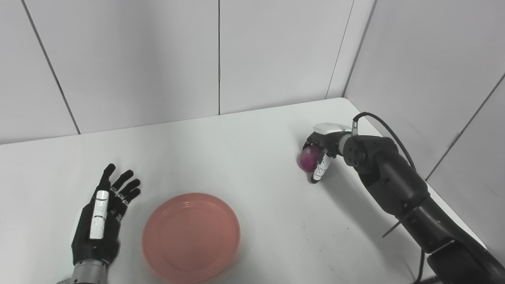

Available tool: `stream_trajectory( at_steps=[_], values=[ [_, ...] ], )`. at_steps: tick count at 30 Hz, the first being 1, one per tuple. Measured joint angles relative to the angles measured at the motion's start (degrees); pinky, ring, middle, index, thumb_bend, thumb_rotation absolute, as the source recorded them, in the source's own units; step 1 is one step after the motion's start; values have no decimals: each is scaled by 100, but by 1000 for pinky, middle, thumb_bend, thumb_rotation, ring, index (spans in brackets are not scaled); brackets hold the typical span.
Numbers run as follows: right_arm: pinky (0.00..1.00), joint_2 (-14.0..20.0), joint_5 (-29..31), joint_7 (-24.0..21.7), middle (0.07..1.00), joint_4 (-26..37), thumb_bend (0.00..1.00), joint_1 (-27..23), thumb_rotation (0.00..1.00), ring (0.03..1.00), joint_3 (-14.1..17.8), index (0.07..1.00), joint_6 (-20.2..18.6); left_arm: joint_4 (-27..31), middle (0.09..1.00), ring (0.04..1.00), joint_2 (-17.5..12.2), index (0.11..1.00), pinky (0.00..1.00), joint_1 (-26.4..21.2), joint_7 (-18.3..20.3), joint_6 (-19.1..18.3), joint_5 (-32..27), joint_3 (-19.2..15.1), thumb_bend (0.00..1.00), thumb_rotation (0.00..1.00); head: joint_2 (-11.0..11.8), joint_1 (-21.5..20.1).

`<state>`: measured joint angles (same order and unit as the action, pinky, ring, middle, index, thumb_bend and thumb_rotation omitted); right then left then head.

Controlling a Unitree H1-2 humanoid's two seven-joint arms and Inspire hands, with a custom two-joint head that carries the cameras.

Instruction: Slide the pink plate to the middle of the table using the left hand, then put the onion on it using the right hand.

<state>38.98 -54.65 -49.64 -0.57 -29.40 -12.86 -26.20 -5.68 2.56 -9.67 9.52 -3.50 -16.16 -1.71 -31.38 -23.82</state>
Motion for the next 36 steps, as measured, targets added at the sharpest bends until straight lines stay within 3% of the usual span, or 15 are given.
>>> stream_trajectory(
  at_steps=[8,13,16,17,18,21,24,36],
  values=[
    [514,-1,161,266,691,0,922,63,162,620,-19,708,5,6,834,796,1,925,816,2,0,-10,-1,5,664,739,-9,17],
    [444,-1,183,334,620,0,884,64,132,540,-64,680,5,14,830,796,0,922,808,2,0,-26,-2,9,660,741,-26,18],
    [340,-1,155,396,544,0,806,74,119,440,-121,651,2,14,830,796,0,924,814,2,1,-29,-3,11,664,738,-26,18],
    [331,-2,150,407,538,-1,744,83,124,432,-136,618,0,15,830,796,0,925,816,2,1,-31,-2,13,665,737,-26,18],
    [323,-2,142,426,534,-2,595,88,134,426,-151,534,0,15,830,797,0,925,817,2,1,-32,-2,13,666,734,-35,18],
    [328,1,134,476,546,-19,533,88,133,438,-183,497,1,16,829,794,-1,924,808,2,1,-34,-2,14,665,730,-35,18],
    [329,9,131,549,506,-55,529,88,14,438,-211,482,2,16,835,800,-1,929,821,2,1,-37,-3,17,663,735,-44,18],
    [340,43,129,578,539,-69,516,88,0,427,-255,478,1,17,839,803,0,934,817,2,8,-45,-33,21,670,738,-44,18]
  ],
)
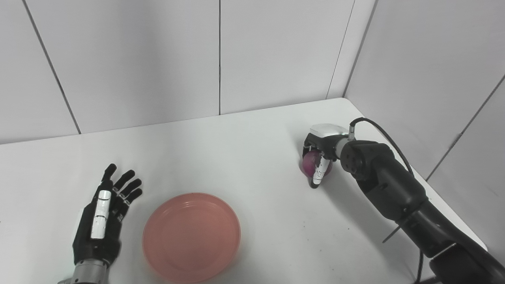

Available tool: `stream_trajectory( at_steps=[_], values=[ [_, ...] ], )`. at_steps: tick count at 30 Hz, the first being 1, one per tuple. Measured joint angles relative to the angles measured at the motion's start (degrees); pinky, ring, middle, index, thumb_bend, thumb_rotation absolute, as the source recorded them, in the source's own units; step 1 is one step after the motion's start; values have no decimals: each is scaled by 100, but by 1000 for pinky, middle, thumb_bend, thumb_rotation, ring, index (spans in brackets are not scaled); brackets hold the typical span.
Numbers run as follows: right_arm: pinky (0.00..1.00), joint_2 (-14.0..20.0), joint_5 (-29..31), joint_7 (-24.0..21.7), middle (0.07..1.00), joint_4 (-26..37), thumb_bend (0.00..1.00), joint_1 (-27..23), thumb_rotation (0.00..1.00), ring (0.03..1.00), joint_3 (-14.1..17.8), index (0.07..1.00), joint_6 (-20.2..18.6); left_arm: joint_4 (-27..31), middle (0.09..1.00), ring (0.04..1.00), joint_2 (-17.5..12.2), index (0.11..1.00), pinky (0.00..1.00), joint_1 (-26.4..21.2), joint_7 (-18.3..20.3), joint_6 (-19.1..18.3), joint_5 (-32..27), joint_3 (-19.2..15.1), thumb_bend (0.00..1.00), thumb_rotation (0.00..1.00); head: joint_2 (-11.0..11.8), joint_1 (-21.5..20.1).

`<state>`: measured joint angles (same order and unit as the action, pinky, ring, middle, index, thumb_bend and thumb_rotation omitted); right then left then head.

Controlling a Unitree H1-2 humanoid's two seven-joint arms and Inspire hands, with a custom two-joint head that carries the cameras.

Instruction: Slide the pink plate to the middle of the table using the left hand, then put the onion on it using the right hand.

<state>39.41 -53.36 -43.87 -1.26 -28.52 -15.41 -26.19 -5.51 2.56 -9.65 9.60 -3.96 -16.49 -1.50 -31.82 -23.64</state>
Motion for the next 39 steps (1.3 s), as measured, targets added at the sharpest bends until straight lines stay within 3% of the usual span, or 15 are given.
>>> stream_trajectory(
  at_steps=[3,11,21,24,34,39],
  values=[
    [390,26,1,-8,538,27,517,0,0,448,-27,462,1,1,835,800,1,932,812,0,0,-2,0,6,670,735,0,9],
    [387,65,-44,-219,529,542,518,-31,0,459,-161,462,7,10,840,803,14,935,820,4,-2,-5,1,17,670,728,0,96],
    [365,-19,-228,-670,522,1220,519,-394,0,437,-260,478,6,75,846,804,101,936,825,31,-104,-50,46,56,660,731,0,281],
    [315,-108,-294,-840,489,1451,518,-494,0,404,-331,513,7,85,858,814,140,945,842,36,-123,-69,62,88,657,746,0,343],
    [292,-474,-175,-1027,470,1931,517,-809,0,389,-353,525,140,122,843,807,236,940,804,54,-241,-92,213,184,664,743,-26,782],
    [257,-653,80,-994,450,2071,514,-933,0,373,-354,534,406,128,840,803,349,939,824,58,-346,-91,377,291,634,767,-114,1299]
  ],
)
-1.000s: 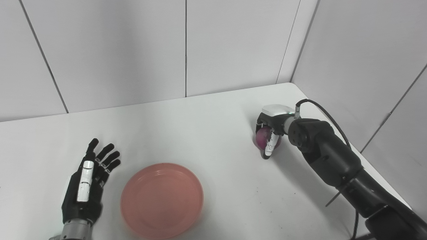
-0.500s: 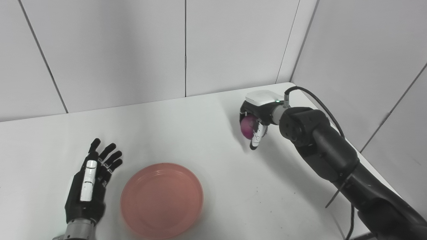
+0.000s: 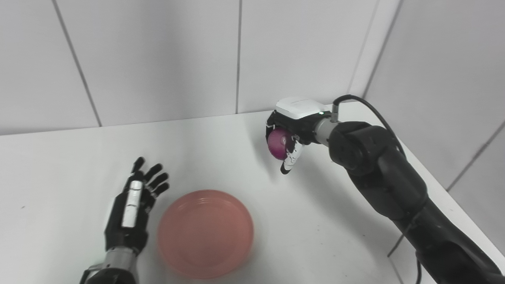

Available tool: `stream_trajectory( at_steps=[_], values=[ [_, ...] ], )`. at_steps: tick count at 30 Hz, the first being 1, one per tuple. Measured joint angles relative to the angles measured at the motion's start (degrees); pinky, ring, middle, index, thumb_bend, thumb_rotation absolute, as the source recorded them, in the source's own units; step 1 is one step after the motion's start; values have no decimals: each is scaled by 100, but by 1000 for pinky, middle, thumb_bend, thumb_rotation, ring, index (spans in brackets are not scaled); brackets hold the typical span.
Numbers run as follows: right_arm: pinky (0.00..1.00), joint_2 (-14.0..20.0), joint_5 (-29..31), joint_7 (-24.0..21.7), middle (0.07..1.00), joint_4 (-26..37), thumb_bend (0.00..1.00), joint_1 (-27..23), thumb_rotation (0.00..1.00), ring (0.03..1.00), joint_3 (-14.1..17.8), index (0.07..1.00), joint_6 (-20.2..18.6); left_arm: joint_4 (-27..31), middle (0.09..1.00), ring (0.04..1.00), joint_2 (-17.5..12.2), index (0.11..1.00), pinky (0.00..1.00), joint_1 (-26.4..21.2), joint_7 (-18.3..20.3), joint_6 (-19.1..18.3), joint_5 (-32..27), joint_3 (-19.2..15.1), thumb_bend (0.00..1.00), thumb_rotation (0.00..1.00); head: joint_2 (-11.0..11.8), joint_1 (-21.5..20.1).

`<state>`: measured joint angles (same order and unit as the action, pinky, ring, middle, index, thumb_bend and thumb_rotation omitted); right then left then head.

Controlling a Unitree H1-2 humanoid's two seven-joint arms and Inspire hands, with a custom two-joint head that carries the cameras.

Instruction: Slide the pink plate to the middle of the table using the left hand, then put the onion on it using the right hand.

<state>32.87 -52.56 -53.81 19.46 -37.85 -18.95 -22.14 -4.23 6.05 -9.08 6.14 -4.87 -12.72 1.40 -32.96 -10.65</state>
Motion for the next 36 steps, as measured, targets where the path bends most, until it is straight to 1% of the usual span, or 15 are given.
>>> stream_trajectory(
  at_steps=[3,4,5,6,8,10,11,12,14,19,24,26,31,35,36],
  values=[
    [269,-163,157,59,458,55,515,-38,0,376,-7,532,126,3,846,810,100,943,839,9,-79,0,101,81,637,765,-27,89],
    [272,-198,173,59,460,105,515,-40,0,375,-13,534,168,3,847,811,119,943,844,10,-94,0,160,97,632,760,-53,272],
    [274,-217,194,63,460,136,515,-47,0,375,-15,535,225,4,848,811,138,942,846,10,-125,0,179,100,630,757,-62,300],
    [274,-225,202,64,460,144,514,-52,0,375,-18,536,235,4,852,815,147,945,855,10,-139,0,181,99,638,757,-70,457],
    [275,-261,217,58,458,165,514,-81,0,374,-42,537,260,5,857,817,195,950,868,11,-195,0,225,111,647,757,-70,459],
    [285,-329,221,47,462,199,515,-120,0,379,-92,534,261,4,864,820,255,959,876,16,-241,-1,290,152,645,753,-97,817],
    [288,-365,234,37,464,216,515,-142,0,380,-135,532,261,2,866,821,294,961,877,20,-273,-1,301,178,644,752,-97,819],
    [285,-402,258,26,469,224,515,-161,0,380,-180,529,281,-4,872,823,320,965,875,20,-283,-2,309,204,643,747,-97,984],
    [279,-458,354,32,467,227,515,-167,0,379,-238,529,418,-23,875,827,378,966,876,20,-312,-2,334,268,646,743,-97,1012],
    [285,-507,540,52,473,286,517,-162,0,387,-361,521,707,-77,883,832,377,989,908,13,-358,70,445,341,606,772,-97,1416],
    [305,-573,606,54,478,317,517,-141,0,396,-482,519,854,-138,871,825,377,983,887,9,-408,182,545,381,607,773,-106,1487],
    [302,-614,606,51,475,318,517,-127,0,397,-527,519,864,-145,860,812,378,968,844,8,-434,200,555,389,601,749,-114,1531],
    [278,-713,605,48,469,341,517,-80,0,390,-617,519,868,-142,854,810,378,962,864,6,-524,195,556,425,584,754,-141,1584],
    [300,-746,661,57,472,341,517,58,0,394,-662,522,916,-140,846,799,378,958,844,6,-554,194,556,434,597,744,-158,1531],
    [337,-749,680,57,491,340,518,92,0,408,-684,507,951,-137,847,799,378,958,854,6,-565,194,556,435,606,746,-176,1496]
  ],
)
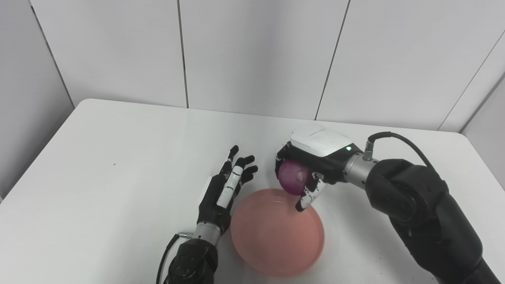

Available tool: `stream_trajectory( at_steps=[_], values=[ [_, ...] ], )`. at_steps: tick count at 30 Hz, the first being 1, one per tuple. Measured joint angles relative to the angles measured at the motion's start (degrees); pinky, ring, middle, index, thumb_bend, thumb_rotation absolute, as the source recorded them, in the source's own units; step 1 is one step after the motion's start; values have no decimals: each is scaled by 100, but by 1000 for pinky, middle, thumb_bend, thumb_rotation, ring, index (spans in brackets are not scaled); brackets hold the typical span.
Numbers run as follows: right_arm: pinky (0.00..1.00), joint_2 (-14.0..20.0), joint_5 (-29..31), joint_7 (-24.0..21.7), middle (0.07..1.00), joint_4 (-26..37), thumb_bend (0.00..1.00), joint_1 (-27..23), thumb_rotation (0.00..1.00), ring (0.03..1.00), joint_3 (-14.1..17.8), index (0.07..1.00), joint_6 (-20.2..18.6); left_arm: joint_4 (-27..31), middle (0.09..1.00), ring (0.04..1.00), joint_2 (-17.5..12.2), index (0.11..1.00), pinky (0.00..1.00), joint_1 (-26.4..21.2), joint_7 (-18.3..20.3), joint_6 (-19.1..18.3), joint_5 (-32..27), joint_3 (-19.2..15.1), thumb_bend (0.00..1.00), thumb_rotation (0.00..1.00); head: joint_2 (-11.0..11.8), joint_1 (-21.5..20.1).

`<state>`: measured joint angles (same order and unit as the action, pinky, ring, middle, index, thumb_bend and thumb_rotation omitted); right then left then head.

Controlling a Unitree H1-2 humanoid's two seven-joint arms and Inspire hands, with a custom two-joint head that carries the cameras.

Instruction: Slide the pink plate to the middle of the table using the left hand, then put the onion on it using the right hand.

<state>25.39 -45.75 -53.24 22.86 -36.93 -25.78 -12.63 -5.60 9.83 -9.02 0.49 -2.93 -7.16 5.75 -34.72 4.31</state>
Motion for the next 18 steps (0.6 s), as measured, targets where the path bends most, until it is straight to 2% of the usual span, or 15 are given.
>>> stream_trajectory(
  at_steps=[3,8,18],
  values=[
    [367,-26,10,0,511,-9,518,56,0,422,-84,490,57,12,849,798,0,958,844,0,-15,-16,0,4,606,743,-18,-53],
    [342,-166,-8,-7,495,-56,516,71,0,404,-218,511,57,30,856,814,-2,963,850,1,-15,-40,-1,12,615,764,-53,-97],
    [361,-309,-281,-72,505,-450,517,216,0,414,-519,509,60,106,864,825,-3,967,876,6,-7,-173,-27,-2,609,761,-97,-176]
  ],
)
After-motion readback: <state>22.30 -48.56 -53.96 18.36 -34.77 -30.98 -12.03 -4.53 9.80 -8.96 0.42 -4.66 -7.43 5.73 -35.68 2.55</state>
